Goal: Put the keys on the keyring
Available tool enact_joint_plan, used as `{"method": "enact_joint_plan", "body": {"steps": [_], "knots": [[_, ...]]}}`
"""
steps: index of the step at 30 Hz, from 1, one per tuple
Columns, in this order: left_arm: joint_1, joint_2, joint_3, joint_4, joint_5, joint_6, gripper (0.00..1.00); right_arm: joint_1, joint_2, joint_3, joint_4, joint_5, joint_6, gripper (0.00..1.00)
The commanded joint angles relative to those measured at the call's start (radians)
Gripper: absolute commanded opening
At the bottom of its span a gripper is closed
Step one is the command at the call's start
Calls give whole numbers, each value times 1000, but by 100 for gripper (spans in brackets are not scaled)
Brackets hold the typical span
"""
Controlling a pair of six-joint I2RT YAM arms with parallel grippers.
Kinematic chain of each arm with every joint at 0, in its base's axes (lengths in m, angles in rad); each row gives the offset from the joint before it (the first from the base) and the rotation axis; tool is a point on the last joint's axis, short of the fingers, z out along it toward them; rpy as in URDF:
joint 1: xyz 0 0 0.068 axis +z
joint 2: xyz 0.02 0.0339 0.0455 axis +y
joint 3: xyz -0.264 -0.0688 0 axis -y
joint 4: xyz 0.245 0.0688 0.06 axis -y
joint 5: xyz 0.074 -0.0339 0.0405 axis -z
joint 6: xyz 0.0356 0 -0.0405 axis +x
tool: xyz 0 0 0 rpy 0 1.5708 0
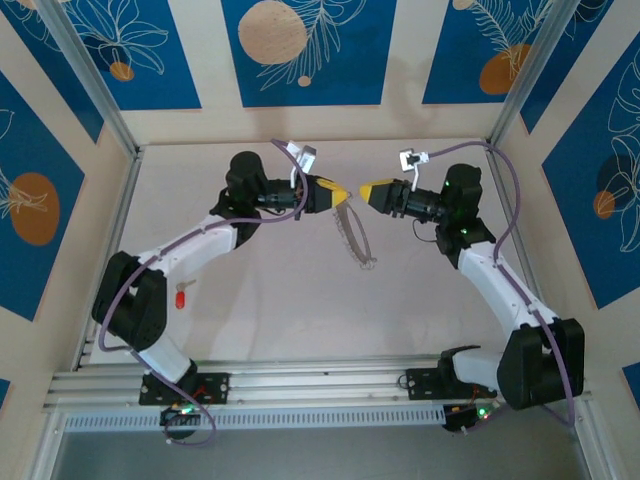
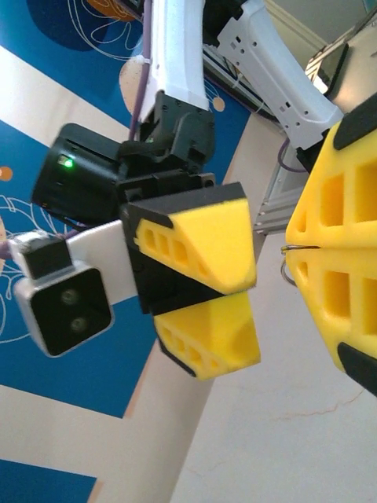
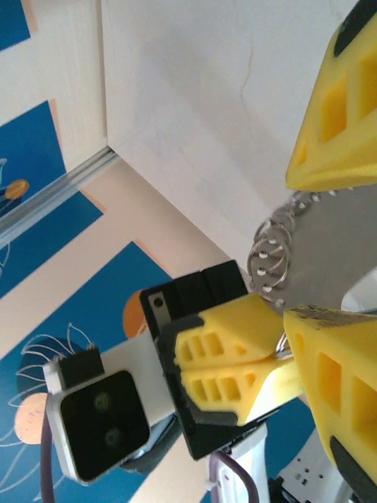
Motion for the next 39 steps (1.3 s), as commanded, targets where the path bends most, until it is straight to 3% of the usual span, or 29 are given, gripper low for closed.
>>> {"method": "enact_joint_plan", "body": {"steps": [1,10,18,33,35,39], "knots": [[-7,-49,11,24,-15,47,0,0,-56,-60,101,83,67,41],[-8,-60,23,44,-1,41,0,46,-122,-104,207,110,111,35],[-7,-50,23,70,7,19,0,112,-82,-48,200,107,95,41],[-6,-50,22,59,6,20,0,155,-61,-4,158,96,66,24],[-6,-49,23,58,6,21,0,155,-68,-5,144,98,59,24],[-6,-46,25,54,8,22,0,145,-99,-21,113,117,45,34]]}}
